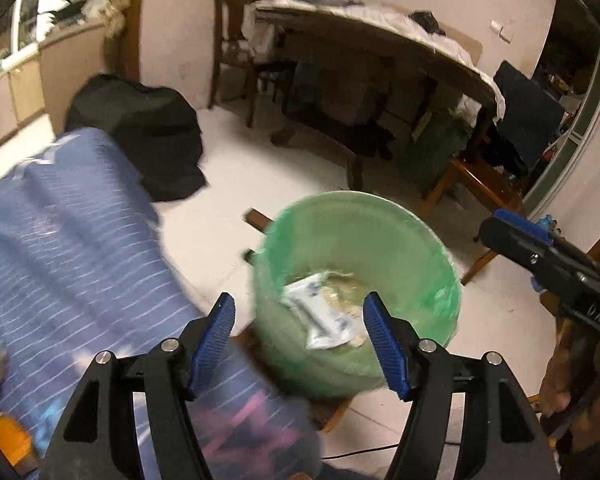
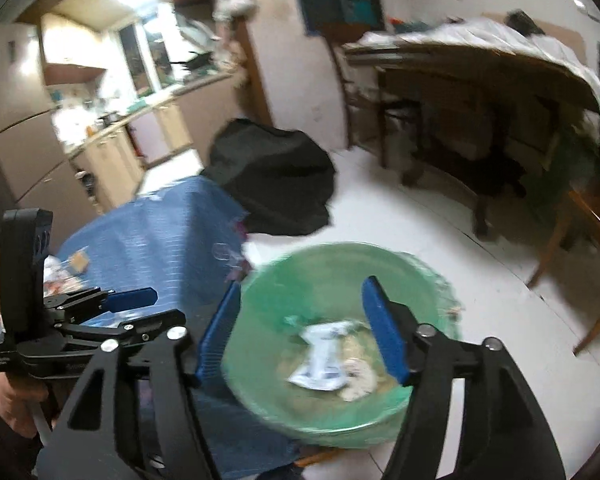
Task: Collect trash
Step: 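Move both tools back over the table toward the remaining trash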
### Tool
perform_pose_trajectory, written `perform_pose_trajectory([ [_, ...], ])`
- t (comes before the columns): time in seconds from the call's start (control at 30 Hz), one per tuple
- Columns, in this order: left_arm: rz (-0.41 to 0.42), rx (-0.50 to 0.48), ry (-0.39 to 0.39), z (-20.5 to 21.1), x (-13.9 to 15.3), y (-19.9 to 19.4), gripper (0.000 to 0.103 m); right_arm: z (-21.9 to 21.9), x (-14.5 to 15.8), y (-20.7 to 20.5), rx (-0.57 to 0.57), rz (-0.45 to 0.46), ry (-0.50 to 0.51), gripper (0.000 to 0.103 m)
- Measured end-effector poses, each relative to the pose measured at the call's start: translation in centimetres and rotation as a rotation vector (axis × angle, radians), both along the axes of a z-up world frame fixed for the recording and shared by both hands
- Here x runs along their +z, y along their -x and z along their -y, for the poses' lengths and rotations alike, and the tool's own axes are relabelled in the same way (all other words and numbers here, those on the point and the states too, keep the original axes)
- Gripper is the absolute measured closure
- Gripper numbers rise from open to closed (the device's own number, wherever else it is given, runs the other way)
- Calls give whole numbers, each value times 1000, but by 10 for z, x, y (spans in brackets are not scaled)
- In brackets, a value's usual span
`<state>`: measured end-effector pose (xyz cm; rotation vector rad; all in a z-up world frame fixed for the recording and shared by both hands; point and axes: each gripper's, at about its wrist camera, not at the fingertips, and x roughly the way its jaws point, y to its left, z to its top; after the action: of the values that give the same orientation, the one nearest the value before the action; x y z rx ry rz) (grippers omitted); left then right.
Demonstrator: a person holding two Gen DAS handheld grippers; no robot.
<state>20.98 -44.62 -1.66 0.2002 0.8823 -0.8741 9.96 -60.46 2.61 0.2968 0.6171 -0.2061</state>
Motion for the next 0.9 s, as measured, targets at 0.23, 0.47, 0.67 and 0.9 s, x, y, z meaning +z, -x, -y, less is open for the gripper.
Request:
perform_pose_trajectory([
  [0.23, 26, 200, 35, -151, 10, -1, 36, -116, 9, -21, 265, 73, 15, 40],
  [0.47, 60, 363, 65, -270, 32, 0, 36, -198, 11, -49, 415, 83, -7, 40],
  [0.67, 82, 529, 85, -373, 47, -11, 33, -241, 17, -64, 493, 72, -6, 40],
  [0.9, 1, 792, 9, -495, 20, -59, 26, -285, 9, -70, 555, 44, -18, 31],
])
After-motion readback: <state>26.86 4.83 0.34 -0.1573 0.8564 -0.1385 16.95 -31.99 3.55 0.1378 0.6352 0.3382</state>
